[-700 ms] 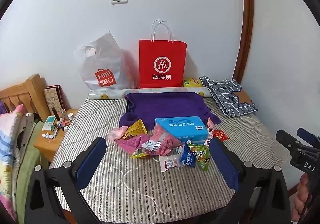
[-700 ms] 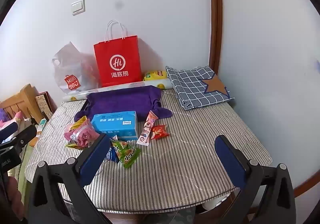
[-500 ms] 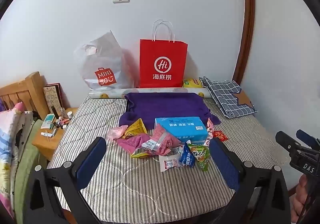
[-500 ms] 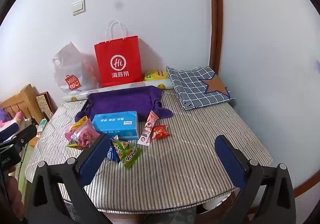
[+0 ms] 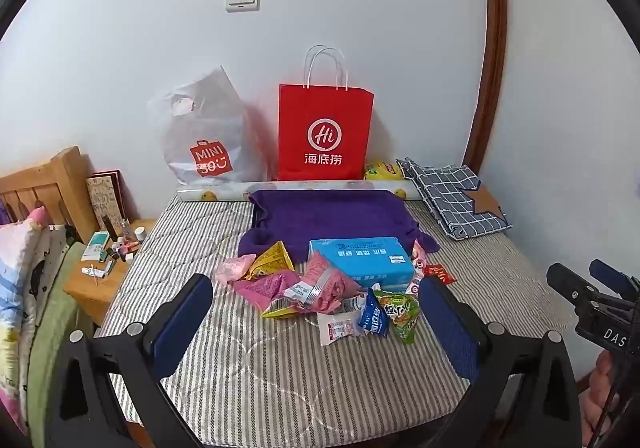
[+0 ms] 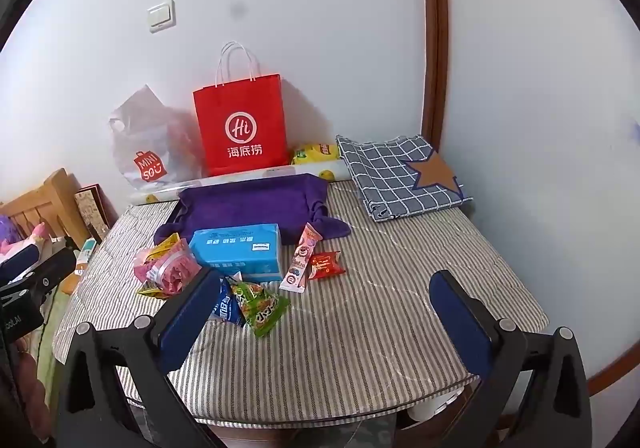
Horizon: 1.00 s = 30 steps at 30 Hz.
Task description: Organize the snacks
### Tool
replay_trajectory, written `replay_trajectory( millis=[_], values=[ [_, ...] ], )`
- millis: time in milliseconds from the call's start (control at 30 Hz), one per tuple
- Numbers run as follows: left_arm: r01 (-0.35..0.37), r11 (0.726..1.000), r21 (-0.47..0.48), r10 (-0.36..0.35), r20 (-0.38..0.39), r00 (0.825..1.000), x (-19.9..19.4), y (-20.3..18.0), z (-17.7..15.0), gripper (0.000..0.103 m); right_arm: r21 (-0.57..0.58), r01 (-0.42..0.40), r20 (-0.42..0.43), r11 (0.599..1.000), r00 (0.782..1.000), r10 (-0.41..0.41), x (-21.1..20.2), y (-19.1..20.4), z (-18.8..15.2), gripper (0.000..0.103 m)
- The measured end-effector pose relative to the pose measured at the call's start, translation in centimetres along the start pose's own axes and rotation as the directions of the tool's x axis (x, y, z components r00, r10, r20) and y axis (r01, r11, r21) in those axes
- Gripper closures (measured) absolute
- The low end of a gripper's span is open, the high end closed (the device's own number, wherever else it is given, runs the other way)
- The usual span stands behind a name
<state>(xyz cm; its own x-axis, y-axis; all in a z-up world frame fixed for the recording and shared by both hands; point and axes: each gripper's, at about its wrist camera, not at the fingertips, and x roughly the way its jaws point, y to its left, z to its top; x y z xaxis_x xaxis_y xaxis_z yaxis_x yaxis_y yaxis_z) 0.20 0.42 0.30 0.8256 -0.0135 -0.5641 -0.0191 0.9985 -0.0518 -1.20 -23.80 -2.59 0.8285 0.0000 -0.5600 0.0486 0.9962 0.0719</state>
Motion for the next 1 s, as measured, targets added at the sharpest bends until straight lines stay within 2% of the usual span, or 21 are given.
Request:
replay_trajectory(
  millis=[1000],
  values=[
    [0.0, 1.0, -0.007, 0.0, 0.012, 1.0, -0.55, 0.42, -0.22, 0.0, -0.008, -0.019, 0.012, 1.0, 1.0, 0.019, -0.46, 0.43, -0.07, 0.0]
  ],
)
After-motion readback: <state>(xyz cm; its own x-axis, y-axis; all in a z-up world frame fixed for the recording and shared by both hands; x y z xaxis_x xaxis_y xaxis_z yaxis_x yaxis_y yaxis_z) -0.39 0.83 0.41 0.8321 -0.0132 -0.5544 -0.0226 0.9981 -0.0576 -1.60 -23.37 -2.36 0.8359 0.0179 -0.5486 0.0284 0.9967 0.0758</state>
